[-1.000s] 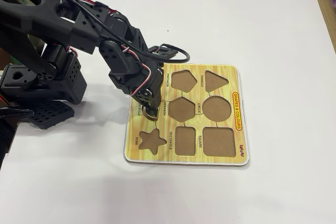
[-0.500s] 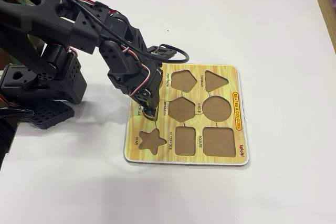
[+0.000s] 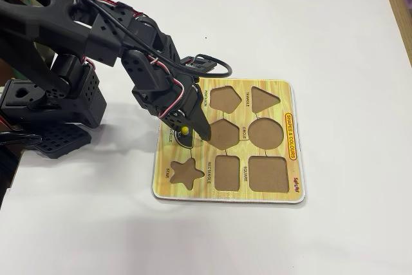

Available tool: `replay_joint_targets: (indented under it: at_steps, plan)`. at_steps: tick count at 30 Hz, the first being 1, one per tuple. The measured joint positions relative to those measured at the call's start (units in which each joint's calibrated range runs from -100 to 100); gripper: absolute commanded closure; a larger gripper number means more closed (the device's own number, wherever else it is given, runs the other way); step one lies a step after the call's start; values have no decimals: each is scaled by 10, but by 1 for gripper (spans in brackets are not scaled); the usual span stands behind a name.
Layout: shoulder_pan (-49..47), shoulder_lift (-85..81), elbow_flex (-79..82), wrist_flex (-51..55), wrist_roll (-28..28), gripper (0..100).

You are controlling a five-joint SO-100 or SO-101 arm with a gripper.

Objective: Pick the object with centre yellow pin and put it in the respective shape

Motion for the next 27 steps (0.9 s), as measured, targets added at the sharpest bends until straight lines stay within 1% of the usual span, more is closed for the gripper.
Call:
replay_joint_targets:
  at_steps: [7, 9, 13, 16, 20, 27]
  plan:
    - [0, 0, 0, 0, -1, 77]
    - [0, 0, 0, 0, -11, 77]
    - [0, -35, 12, 0, -75, 77]
    - [0, -81, 54, 0, -118, 77]
    - [0, -127, 94, 0, -163, 77]
    - [-1, -204, 119, 1, -217, 77]
